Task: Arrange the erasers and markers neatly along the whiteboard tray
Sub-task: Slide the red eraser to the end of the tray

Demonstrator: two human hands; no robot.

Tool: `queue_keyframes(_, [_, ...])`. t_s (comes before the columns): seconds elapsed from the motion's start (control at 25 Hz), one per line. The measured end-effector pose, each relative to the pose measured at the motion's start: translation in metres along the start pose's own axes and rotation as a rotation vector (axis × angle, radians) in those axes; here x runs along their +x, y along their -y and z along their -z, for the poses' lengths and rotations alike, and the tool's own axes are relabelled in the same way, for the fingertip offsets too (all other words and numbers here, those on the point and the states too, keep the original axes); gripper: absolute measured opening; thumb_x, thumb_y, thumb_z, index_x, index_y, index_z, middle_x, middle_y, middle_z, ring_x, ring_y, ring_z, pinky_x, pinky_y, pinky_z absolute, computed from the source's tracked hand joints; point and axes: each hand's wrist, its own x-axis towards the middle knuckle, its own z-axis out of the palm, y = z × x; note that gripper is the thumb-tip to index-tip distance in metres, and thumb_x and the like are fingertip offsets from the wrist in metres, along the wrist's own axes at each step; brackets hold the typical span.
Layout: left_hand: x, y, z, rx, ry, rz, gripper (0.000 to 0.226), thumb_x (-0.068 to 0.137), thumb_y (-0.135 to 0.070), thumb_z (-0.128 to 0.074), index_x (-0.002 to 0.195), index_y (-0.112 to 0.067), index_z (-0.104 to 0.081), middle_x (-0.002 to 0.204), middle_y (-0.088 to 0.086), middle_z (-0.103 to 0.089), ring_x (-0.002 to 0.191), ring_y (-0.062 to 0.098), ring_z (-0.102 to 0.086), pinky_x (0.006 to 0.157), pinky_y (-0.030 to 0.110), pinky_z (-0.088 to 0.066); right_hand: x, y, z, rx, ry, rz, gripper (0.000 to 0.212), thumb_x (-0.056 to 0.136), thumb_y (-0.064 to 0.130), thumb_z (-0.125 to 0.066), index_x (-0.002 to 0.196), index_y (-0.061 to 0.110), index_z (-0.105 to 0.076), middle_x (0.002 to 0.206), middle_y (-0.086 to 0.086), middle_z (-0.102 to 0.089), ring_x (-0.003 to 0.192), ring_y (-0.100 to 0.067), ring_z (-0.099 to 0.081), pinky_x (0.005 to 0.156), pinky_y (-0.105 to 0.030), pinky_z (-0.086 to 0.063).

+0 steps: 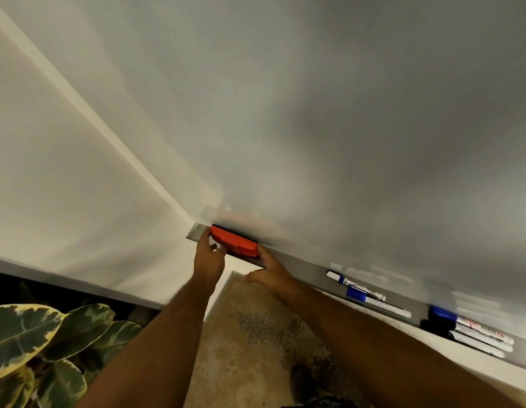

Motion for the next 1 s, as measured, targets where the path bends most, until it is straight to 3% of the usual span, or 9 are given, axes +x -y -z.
queue_keyframes(0.2, [0.008, 0.006, 0.007, 0.020, 0.063, 0.053, 0.073, 0.093, 0.009, -0.056, 0.153, -0.030, -0.042, 0.123, 0.003, -0.064, 0.117, 0.028, -0.061, 0.090, 0.037, -0.047, 0.010, 0.004, -0.003, 0.024, -0.026, 0.009, 0.093, 0.079, 0.011, -0.083, 0.157, 0.031, -0.037, 0.150, -0.001, -0.053, 0.138, -0.026, -0.051, 0.113, -0.049, -0.046])
queue_keyframes(0.36, [0.011, 0.007, 0.002, 0.087, 0.020, -0.011, 0.068, 0.091, 0.010, -0.058, 0.149, -0.025, -0.049, 0.142, 0.005, -0.059, 0.124, 0.029, -0.058, 0.106, 0.048, -0.050, 0.006, -0.002, 0.001, -0.009, -0.035, -0.038, 0.097, 0.082, 0.015, -0.082, 0.161, 0.033, -0.028, 0.157, 0.001, -0.044, 0.142, -0.026, -0.045, 0.110, -0.040, -0.044])
queue_keyframes(0.48, [0.017, 0.007, 0.000, 0.282, 0.008, -0.111, 0.054, 0.091, 0.005, -0.053, 0.137, -0.023, -0.058, 0.135, 0.010, -0.062, 0.120, 0.036, -0.059, 0.105, 0.056, -0.050, 0.010, -0.004, 0.003, 0.023, -0.040, -0.036, 0.094, 0.083, 0.011, -0.081, 0.159, 0.031, -0.031, 0.154, 0.001, -0.048, 0.141, -0.025, -0.048, 0.111, -0.041, -0.044])
queue_keyframes(0.6, [0.027, 0.007, 0.000, 0.515, 0.068, -0.079, 0.068, 0.089, 0.006, -0.048, 0.152, -0.017, -0.044, 0.146, 0.018, -0.050, 0.127, 0.044, -0.054, 0.108, 0.055, -0.047, 0.015, -0.004, 0.000, -0.016, -0.039, -0.030, 0.087, 0.083, 0.010, -0.081, 0.156, 0.027, -0.038, 0.149, 0.000, -0.053, 0.136, -0.024, -0.052, 0.106, -0.038, -0.046])
queue_keyframes(0.72, [0.028, 0.009, -0.001, 0.719, 0.190, -0.099, 0.077, 0.086, 0.007, -0.049, 0.160, -0.010, -0.032, 0.164, 0.015, -0.033, 0.142, 0.040, -0.043, 0.115, 0.045, -0.040, 0.020, -0.006, -0.006, -0.237, -0.058, 0.003, 0.074, 0.083, 0.013, -0.078, 0.149, 0.019, -0.046, 0.146, -0.009, -0.052, 0.124, -0.023, -0.055, 0.096, -0.032, -0.046])
queue_keyframes(0.88, [0.027, 0.008, -0.004, 0.901, 0.257, -0.070, 0.080, 0.090, -0.003, -0.049, 0.163, -0.016, -0.022, 0.172, 0.007, -0.016, 0.152, 0.036, -0.026, 0.119, 0.053, -0.035, 0.024, -0.011, -0.010, -0.420, -0.060, 0.022, 0.076, 0.083, 0.022, -0.078, 0.150, 0.018, -0.041, 0.148, -0.011, -0.040, 0.131, -0.030, -0.050, 0.107, -0.037, -0.045])
queue_keyframes(1.0, [0.016, 0.006, -0.007, 0.908, 0.107, -0.179, 0.071, 0.087, -0.005, -0.057, 0.154, -0.017, -0.039, 0.163, 0.010, -0.035, 0.146, 0.037, -0.037, 0.110, 0.059, -0.044, 0.020, -0.012, -0.005, -0.462, -0.043, 0.011, 0.072, 0.083, 0.028, -0.078, 0.146, 0.020, -0.044, 0.144, -0.009, -0.036, 0.125, -0.031, -0.053, 0.105, -0.039, -0.048])
